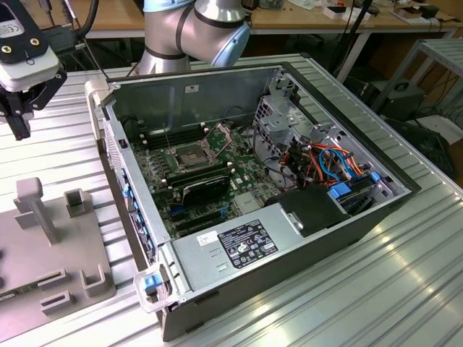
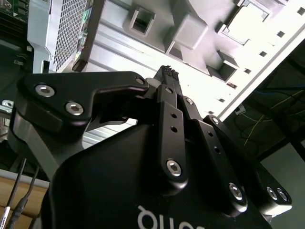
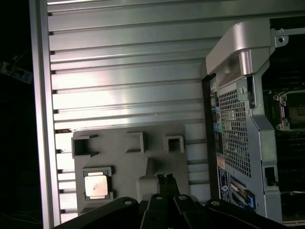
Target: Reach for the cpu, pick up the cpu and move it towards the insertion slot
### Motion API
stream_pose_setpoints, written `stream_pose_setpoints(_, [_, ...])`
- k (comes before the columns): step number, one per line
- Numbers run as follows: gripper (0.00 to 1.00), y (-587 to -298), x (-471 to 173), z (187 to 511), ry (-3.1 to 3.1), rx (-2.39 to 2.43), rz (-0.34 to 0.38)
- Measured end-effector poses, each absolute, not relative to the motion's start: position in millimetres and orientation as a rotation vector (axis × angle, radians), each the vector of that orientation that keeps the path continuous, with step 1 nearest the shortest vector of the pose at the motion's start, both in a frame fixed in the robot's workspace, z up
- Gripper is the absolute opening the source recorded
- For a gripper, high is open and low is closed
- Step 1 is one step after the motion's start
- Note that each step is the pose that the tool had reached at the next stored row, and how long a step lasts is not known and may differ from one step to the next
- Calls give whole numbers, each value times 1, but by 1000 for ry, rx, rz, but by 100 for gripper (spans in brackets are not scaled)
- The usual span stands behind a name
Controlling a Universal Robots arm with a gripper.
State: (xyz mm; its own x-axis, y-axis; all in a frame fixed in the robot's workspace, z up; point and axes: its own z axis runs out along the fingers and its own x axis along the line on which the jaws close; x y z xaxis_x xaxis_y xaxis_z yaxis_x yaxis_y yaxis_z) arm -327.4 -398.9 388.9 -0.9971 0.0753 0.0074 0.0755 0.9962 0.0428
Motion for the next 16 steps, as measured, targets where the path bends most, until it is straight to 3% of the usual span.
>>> stream_pose_setpoints(16, [11,-399,-346,388,-3126,-118,-67])
